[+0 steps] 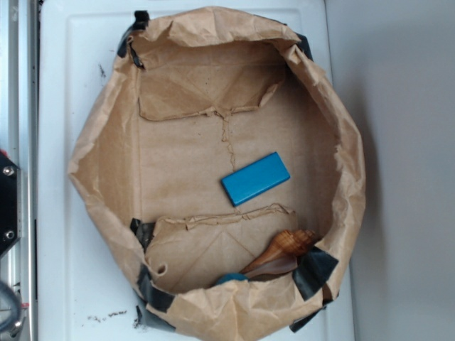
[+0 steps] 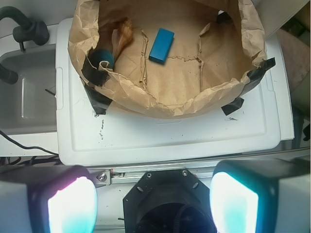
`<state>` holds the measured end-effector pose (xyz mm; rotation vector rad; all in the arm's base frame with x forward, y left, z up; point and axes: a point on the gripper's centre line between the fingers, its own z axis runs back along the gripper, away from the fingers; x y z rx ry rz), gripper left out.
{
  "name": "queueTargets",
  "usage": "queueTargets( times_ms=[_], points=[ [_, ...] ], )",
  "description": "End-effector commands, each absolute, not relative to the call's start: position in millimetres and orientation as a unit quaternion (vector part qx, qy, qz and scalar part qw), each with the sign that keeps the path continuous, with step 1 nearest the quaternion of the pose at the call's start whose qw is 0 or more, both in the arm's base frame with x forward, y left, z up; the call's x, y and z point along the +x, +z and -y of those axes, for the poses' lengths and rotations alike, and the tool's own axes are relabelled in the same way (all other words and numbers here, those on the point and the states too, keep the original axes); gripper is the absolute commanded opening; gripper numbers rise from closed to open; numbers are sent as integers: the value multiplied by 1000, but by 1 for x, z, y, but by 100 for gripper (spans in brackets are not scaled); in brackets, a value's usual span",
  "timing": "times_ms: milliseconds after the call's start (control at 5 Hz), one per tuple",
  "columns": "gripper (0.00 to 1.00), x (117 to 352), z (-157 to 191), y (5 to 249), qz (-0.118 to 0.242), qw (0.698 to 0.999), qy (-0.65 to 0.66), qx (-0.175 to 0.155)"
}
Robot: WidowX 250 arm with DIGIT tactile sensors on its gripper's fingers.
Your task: Grab the blue ball.
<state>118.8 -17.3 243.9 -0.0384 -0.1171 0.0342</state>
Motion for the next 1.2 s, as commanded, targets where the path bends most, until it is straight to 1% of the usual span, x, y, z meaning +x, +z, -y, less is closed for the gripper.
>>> queueTargets(
  times_ms=[0,200,400,600,1000],
  points=[
    [100,119,17,244,58,998,17,-19],
    [100,169,11,246,53,997,41,-25],
    [100,215,3,246,60,998,25,-14],
    [100,242,0,248,85,996,-33,6],
    [100,242,0,248,85,996,-33,6]
  ],
)
